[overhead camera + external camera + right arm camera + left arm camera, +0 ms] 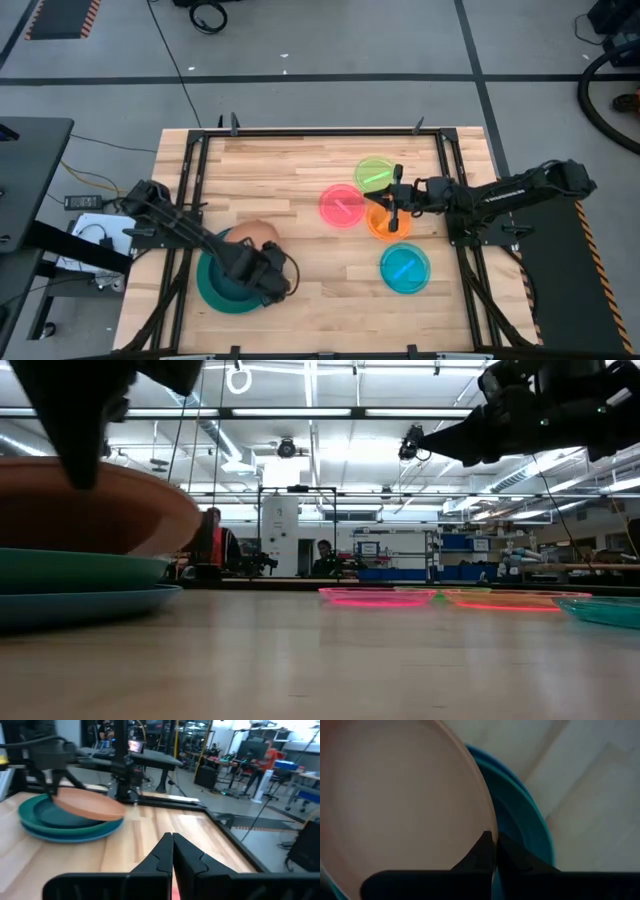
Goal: Stack plastic plates
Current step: Stack the orange plate on top of the dark green plate, then stack the pink plate on top of the orange plate
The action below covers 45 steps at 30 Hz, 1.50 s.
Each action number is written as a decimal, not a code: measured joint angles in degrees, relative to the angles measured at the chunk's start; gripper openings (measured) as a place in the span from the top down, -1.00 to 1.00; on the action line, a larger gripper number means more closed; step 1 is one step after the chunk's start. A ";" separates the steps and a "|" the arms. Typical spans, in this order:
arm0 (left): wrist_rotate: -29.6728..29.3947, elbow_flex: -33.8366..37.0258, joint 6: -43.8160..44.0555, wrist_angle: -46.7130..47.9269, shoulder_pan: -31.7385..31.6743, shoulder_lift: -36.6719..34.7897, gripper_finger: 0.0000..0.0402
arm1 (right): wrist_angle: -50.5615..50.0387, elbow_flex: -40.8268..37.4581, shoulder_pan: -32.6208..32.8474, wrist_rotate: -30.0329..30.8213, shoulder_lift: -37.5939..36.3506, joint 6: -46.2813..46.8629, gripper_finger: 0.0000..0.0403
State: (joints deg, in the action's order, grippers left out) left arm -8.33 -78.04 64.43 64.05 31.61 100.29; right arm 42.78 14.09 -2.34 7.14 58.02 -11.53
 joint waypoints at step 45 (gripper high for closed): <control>5.57 -0.04 9.48 -7.04 3.94 2.10 0.36 | 4.05 0.02 -5.70 -8.74 0.00 1.46 0.94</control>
State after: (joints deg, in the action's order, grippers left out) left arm -2.76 -78.08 73.91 57.00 35.55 102.39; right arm 46.83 14.10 -8.03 -1.61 58.02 -10.07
